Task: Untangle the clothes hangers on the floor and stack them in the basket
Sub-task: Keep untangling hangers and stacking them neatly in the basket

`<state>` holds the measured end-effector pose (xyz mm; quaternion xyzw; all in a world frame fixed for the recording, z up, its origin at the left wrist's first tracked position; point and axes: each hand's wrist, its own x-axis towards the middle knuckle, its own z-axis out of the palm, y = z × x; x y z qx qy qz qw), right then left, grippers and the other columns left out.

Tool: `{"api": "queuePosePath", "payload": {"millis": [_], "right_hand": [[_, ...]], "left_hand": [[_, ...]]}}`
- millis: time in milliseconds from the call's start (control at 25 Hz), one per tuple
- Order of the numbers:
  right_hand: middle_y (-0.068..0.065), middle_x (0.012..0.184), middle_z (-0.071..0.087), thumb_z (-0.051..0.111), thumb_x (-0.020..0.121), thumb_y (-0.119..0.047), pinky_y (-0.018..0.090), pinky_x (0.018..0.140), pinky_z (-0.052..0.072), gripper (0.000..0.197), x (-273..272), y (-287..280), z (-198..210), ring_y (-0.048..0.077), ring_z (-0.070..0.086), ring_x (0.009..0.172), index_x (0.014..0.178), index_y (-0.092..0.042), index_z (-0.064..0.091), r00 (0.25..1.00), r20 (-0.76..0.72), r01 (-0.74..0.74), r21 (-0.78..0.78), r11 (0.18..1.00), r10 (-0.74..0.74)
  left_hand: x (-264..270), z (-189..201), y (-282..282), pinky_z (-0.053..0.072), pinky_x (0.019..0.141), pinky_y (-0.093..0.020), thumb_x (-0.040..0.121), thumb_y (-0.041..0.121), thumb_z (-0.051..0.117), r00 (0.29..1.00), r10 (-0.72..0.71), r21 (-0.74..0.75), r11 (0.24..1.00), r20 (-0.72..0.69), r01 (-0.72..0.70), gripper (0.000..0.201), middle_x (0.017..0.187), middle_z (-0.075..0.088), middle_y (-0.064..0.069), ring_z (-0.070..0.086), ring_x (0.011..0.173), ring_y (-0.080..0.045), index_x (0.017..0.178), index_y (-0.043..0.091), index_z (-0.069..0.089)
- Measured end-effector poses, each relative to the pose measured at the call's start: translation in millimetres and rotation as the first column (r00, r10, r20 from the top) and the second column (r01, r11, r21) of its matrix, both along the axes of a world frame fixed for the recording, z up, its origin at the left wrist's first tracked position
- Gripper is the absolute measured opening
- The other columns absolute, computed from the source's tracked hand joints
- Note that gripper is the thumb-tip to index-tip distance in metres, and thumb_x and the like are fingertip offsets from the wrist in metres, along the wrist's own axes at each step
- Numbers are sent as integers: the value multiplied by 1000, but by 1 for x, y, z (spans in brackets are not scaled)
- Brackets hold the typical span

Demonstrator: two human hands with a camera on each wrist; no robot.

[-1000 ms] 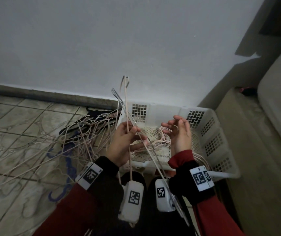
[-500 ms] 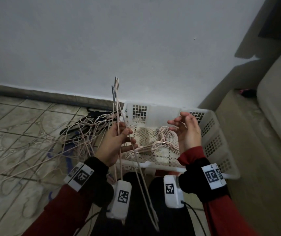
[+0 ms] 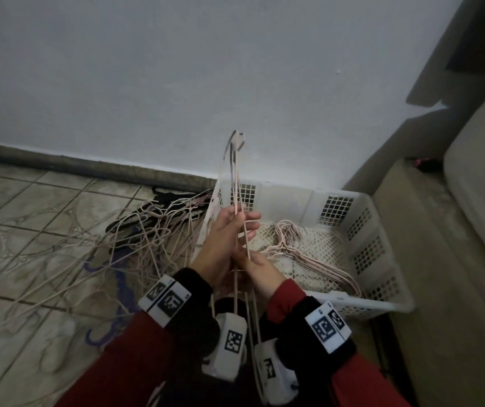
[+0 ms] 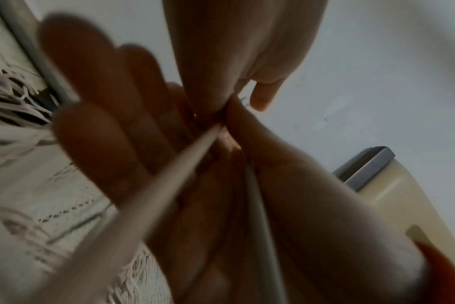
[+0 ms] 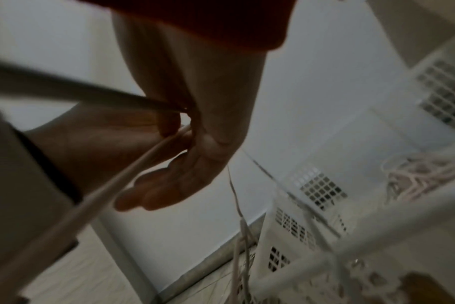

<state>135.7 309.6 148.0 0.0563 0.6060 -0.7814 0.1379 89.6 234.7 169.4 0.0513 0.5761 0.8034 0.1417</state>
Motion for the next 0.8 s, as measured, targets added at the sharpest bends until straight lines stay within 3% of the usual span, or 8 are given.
{"api": "queuePosePath", "payload": {"millis": [80, 200, 400, 480, 560, 640, 720, 800], "right_hand": [[-3, 37, 57, 36, 97, -20, 14, 33, 40, 32, 1, -3, -1, 9, 50, 27, 71, -5, 48, 1000, -4, -20, -10, 1000, 20], [-8, 35, 37, 33, 97, -25, 8, 30, 29, 31, -2, -4, -4, 5, 28, 21, 72, -11, 43, 999, 16, 47, -31, 998, -47], [-7, 36, 31, 24, 98, -31, 4, 33, 27, 38, -6, 8, -3, 2, 23, 21, 66, -15, 36, 999, -16, 43, -117, 992, -45], [-7, 36, 31, 23, 98, -31, 5, 33, 29, 40, -3, 9, -1, 3, 23, 20, 64, -15, 35, 999, -26, 24, -136, 990, -27], [-7, 36, 31, 22, 99, -30, 6, 33, 31, 40, 0, 7, 1, 4, 24, 19, 64, -15, 34, 999, -31, 14, -164, 986, -20], [-7, 36, 31, 22, 99, -29, 6, 32, 31, 40, 1, 5, 2, 4, 24, 19, 64, -14, 34, 999, -39, -1, -181, 983, -7], [-6, 36, 31, 22, 99, -29, 7, 30, 31, 40, 0, 4, 3, 4, 24, 19, 64, -14, 34, 999, -40, -10, -187, 982, 2], [-7, 36, 30, 22, 98, -28, 8, 30, 31, 40, -1, 4, 5, 4, 23, 19, 63, -14, 33, 999, -35, -12, -192, 981, 5]], "left_hand": [[-2, 5, -9, 44, 88, -26, 98, 14, 35, 998, -68, -109, 992, -7, 67, 17, 100, 63, 1, 55, 96, -14, 103, 16, 51], [-9, 12, -34, 41, 92, -23, 95, 19, 44, 988, -145, -340, 933, -54, 118, 20, 108, 62, 0, 55, 102, -12, 113, 20, 54], [-26, -17, -100, 45, 78, -21, 94, 12, 45, 993, 16, -490, 869, -120, -74, 23, 112, 64, -9, 59, 89, -10, 115, 14, 55], [-29, -42, -123, 45, 84, -26, 93, 9, 47, 993, 52, -623, 775, -102, -105, 24, 118, 63, -16, 59, 94, -18, 115, 9, 57], [-25, -70, -134, 43, 89, -31, 92, 13, 51, 999, -18, -783, 621, -32, -13, 29, 120, 61, -17, 59, 104, -24, 119, 4, 56], [-16, -93, -133, 43, 95, -31, 92, 16, 52, 992, -114, -846, 522, 58, 110, 31, 121, 61, -16, 57, 112, -26, 120, 2, 55], [-8, -107, -121, 43, 88, -28, 90, 17, 55, 988, -147, -870, 478, 53, 118, 26, 110, 61, -10, 58, 108, -26, 114, 5, 56], [-5, -117, -110, 35, 74, -21, 87, 16, 59, 994, -105, -892, 452, -45, 8, 15, 97, 54, -4, 57, 94, -24, 101, 12, 54]]}}
